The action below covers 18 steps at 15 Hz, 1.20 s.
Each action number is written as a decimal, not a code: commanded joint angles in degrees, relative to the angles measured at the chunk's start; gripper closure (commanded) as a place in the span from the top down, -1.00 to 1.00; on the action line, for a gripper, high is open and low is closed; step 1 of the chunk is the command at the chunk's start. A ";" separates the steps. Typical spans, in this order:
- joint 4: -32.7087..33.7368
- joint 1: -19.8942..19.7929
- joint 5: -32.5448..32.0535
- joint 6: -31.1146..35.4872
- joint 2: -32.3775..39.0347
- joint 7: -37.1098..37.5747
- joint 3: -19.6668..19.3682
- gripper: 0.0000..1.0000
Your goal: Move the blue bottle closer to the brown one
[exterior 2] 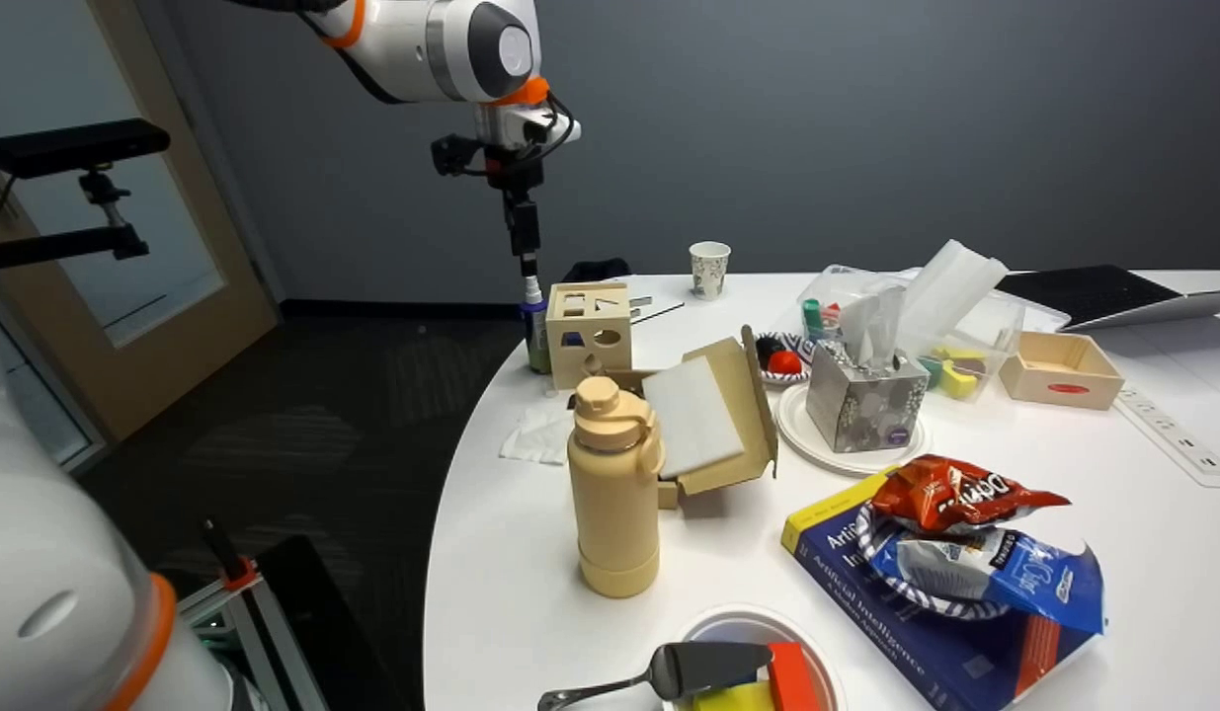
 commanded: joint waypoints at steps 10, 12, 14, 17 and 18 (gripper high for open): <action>15.23 10.30 -3.40 5.25 16.73 6.41 -5.86 1.00; 16.33 11.29 -4.01 6.66 18.59 6.65 -6.94 1.00; 17.61 12.17 -4.55 6.92 20.25 6.80 -7.88 1.00; 19.27 13.02 -4.31 6.67 22.10 6.45 -8.64 1.00; 19.84 13.27 -4.26 6.57 22.51 6.39 -8.78 1.00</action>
